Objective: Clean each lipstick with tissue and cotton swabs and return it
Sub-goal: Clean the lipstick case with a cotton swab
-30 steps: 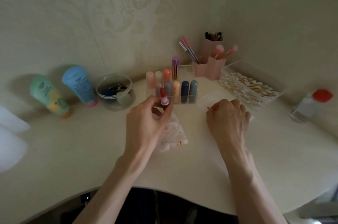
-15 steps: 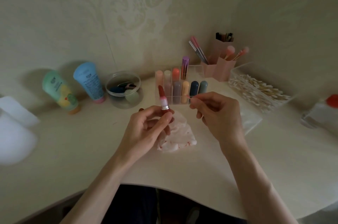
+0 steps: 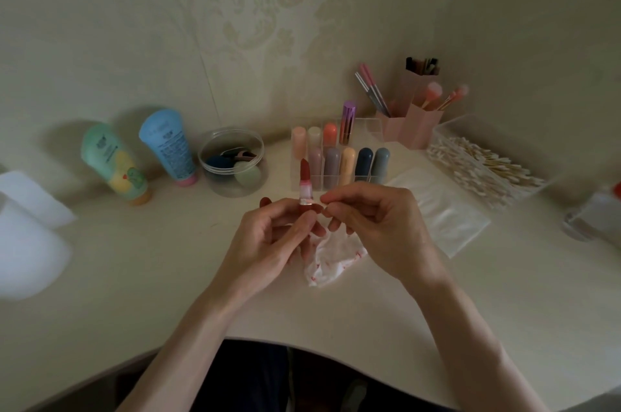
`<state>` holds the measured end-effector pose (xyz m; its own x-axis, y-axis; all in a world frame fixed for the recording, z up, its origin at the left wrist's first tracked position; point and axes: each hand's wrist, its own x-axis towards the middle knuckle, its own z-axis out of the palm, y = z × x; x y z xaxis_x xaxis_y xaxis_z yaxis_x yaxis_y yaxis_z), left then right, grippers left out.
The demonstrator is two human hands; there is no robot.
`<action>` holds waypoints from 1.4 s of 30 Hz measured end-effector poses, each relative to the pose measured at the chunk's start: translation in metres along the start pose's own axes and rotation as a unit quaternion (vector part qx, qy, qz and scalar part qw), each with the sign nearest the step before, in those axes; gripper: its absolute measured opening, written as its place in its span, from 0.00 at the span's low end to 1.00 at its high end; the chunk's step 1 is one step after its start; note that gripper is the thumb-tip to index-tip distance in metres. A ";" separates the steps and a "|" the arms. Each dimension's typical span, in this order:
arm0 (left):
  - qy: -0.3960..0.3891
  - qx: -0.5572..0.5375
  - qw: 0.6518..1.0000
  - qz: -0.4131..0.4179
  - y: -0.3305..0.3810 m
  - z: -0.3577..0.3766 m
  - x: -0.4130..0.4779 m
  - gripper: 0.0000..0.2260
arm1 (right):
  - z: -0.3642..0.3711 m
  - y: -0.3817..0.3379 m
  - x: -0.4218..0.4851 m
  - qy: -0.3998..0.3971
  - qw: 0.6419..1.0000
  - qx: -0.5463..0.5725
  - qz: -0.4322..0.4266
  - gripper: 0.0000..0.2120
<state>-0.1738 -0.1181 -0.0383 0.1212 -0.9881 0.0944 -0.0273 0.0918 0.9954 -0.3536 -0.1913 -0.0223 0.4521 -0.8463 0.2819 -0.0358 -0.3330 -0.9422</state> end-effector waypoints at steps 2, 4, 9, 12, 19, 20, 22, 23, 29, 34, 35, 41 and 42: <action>-0.004 -0.009 1.000 0.003 0.000 0.001 -0.001 0.10 | 0.000 0.001 0.000 0.009 1.000 0.000 0.002 0.07; -0.007 -0.011 1.000 0.007 0.000 0.001 -0.001 0.10 | 0.000 0.002 0.000 0.006 1.000 -0.009 0.000 0.06; -0.008 -0.002 1.000 0.013 -0.001 0.001 -0.001 0.11 | 0.000 0.000 -0.001 -0.016 1.000 -0.027 0.002 0.06; -0.005 0.002 1.000 0.024 -0.002 0.000 0.000 0.12 | -0.002 -0.001 -0.001 -0.026 0.999 -0.021 0.017 0.06; -0.006 0.040 0.998 0.044 -0.005 0.000 0.000 0.07 | -0.007 0.001 -0.001 -0.063 0.995 -0.004 0.077 0.07; -0.009 0.041 0.998 0.046 -0.006 0.000 0.001 0.07 | -0.007 0.001 -0.001 -0.064 0.994 0.005 0.089 0.06; -0.010 0.039 0.998 0.051 -0.006 -0.001 0.001 0.08 | -0.007 0.001 -0.002 -0.064 0.992 0.022 0.111 0.06; -0.010 0.039 0.998 0.054 -0.006 -0.001 0.000 0.08 | -0.007 0.001 -0.001 -0.061 0.991 0.019 0.117 0.06; -0.005 0.042 0.998 0.044 -0.009 -0.003 0.000 0.10 | -0.008 0.005 0.000 -0.034 0.996 -0.041 0.075 0.05; 0.000 0.053 0.998 0.037 -0.009 -0.002 0.000 0.08 | -0.008 0.006 0.000 -0.034 0.997 -0.058 0.039 0.05; -0.004 0.057 0.998 0.037 -0.008 -0.002 0.000 0.08 | -0.007 0.006 0.000 -0.036 0.996 -0.068 0.039 0.05; -0.033 0.065 0.996 0.044 -0.007 -0.002 -0.002 0.09 | -0.002 0.006 0.000 -0.016 0.998 -0.038 0.045 0.06; -0.038 0.066 0.996 0.045 -0.006 -0.002 -0.002 0.09 | -0.001 0.005 0.000 -0.017 0.998 -0.027 0.049 0.06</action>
<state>-0.1722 -0.1164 -0.0447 0.0364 -0.9836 0.1767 -0.1660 0.1684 0.9716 -0.3549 -0.1930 -0.0270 0.4740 -0.8616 0.1817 -0.1296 -0.2724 -0.9534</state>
